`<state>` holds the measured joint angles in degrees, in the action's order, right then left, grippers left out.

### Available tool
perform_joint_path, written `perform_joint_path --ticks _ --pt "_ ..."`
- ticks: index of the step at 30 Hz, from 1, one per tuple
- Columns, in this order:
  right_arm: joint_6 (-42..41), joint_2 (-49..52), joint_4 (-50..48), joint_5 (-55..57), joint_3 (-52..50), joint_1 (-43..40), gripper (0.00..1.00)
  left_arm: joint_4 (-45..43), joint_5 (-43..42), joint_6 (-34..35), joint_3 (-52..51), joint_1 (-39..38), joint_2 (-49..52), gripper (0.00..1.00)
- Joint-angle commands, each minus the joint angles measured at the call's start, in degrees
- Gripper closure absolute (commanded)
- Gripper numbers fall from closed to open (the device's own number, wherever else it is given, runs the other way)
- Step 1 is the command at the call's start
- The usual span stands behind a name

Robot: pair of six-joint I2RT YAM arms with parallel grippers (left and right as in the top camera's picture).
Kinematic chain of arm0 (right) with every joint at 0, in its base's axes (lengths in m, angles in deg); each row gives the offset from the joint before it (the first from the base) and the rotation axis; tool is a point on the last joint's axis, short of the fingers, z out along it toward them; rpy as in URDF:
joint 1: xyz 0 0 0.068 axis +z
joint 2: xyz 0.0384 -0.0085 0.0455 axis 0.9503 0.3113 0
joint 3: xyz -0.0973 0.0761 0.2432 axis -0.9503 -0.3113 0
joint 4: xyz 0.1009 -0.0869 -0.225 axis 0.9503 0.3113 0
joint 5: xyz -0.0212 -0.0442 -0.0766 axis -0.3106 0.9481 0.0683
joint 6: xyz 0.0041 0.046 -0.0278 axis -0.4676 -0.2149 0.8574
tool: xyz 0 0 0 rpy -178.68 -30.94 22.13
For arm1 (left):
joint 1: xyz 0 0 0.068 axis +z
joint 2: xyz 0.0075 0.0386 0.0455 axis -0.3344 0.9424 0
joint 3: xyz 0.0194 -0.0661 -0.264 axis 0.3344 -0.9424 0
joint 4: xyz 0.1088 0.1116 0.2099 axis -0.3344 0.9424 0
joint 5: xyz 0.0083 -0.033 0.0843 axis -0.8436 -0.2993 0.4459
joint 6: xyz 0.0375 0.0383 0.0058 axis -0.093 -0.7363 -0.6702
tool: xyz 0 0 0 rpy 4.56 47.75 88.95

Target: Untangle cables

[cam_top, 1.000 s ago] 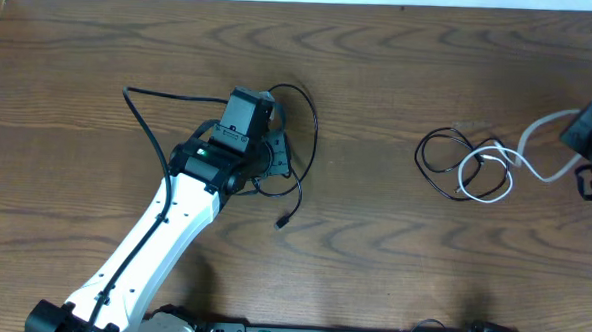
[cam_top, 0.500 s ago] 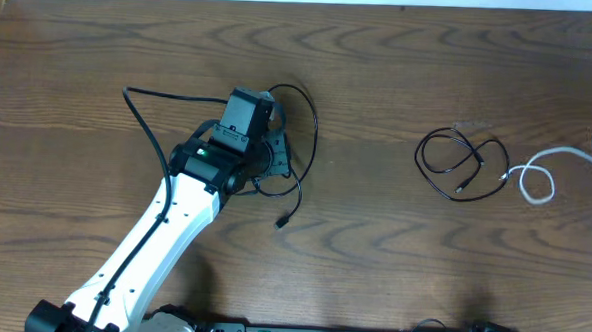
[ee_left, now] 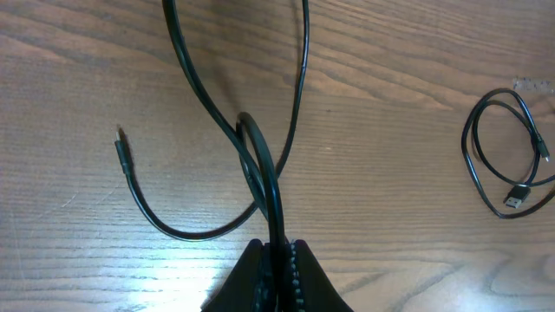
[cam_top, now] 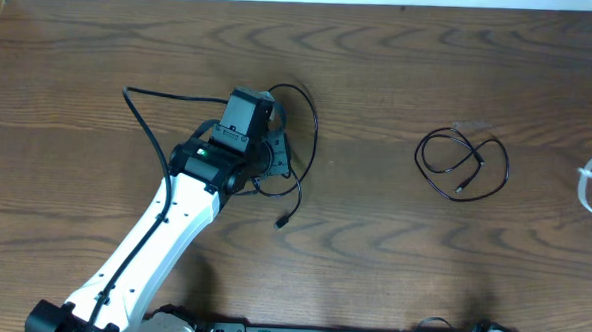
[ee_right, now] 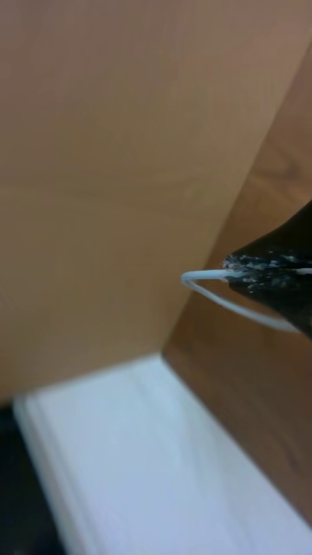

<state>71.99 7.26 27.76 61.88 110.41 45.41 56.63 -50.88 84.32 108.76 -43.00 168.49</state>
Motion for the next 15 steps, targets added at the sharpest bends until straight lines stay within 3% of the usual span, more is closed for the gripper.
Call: perform_joint_path --ticks 1,10,15 --pt "-0.6 4.6 0.8 3.8 0.6 -1.3 0.99 0.1 -0.5 -0.5 0.2 -0.1 0.2 0.93" --pt "-0.6 18.5 3.7 -18.8 0.6 -6.3 0.99 0.6 -0.5 -0.5 0.2 -0.1 0.2 0.93" --pt "-0.6 25.1 8.7 -23.2 0.6 -9.9 0.99 0.5 -0.5 -0.5 0.2 -0.2 0.2 0.93"
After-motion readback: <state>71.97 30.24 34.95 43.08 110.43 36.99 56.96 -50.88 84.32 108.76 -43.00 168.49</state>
